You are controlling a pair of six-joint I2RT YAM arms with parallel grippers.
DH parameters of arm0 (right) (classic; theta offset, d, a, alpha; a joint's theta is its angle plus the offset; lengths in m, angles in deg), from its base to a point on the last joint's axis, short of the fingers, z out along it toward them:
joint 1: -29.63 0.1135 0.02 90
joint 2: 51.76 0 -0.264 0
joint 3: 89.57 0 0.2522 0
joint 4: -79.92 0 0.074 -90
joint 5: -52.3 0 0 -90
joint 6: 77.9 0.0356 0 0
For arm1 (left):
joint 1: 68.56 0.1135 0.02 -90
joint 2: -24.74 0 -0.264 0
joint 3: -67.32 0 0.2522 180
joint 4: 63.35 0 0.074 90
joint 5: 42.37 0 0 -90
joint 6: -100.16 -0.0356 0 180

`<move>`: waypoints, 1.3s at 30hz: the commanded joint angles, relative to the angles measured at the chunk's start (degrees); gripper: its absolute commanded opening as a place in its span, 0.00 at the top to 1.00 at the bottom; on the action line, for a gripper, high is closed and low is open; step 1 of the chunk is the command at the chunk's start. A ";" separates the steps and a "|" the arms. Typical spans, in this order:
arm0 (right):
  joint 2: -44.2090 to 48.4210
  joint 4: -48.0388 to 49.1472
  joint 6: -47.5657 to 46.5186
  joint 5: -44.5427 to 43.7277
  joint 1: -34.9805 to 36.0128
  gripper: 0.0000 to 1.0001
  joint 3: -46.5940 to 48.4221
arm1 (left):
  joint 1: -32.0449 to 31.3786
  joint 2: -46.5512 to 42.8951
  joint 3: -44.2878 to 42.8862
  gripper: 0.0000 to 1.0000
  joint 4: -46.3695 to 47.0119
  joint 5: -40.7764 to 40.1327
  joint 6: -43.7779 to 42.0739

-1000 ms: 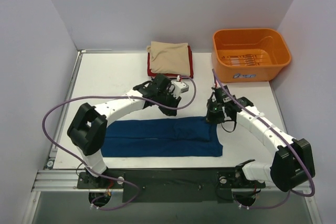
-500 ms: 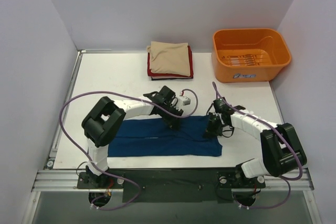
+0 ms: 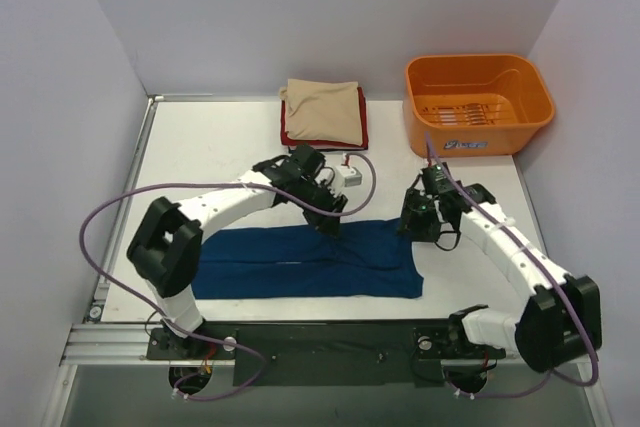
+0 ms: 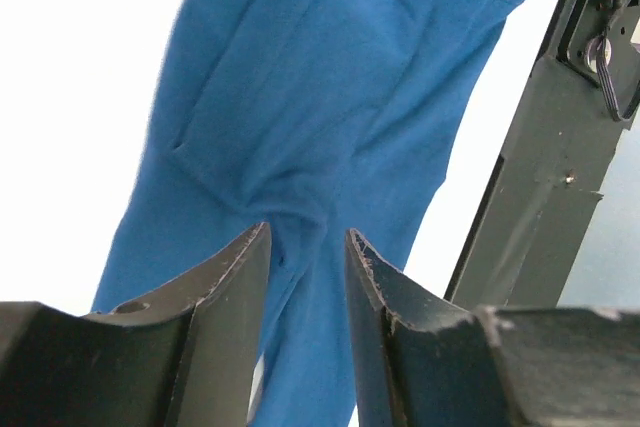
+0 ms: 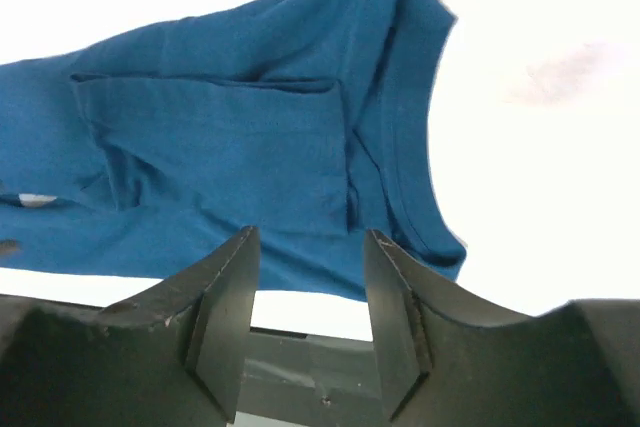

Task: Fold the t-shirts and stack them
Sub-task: Fold the other side of the tshirt into a rectangle, then rotate the tshirt 15 degrees

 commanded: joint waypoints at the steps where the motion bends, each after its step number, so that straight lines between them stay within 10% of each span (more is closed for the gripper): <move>1: 8.33 -14.47 2.84 -4.96 -2.00 0.55 -1.31 | 8.16 -7.83 -1.70 0.54 -8.44 -0.03 -5.83; 9: 13.89 -10.44 8.05 -0.92 -3.23 0.34 -14.94 | 31.63 -11.79 4.18 0.50 -16.98 -11.71 -20.76; 16: 9.32 -0.78 8.22 4.26 -4.98 0.57 -20.84 | 45.07 -10.12 6.21 0.50 -18.13 -13.40 -24.22; 24: 3.08 1.87 4.54 4.45 -9.55 0.98 -19.19 | 46.41 -10.65 8.05 0.50 -18.47 -11.28 -24.39; 39: -25.23 -2.52 -10.85 -0.56 -29.33 1.00 7.35 | 35.18 -16.44 13.85 0.50 -18.30 -12.95 -23.69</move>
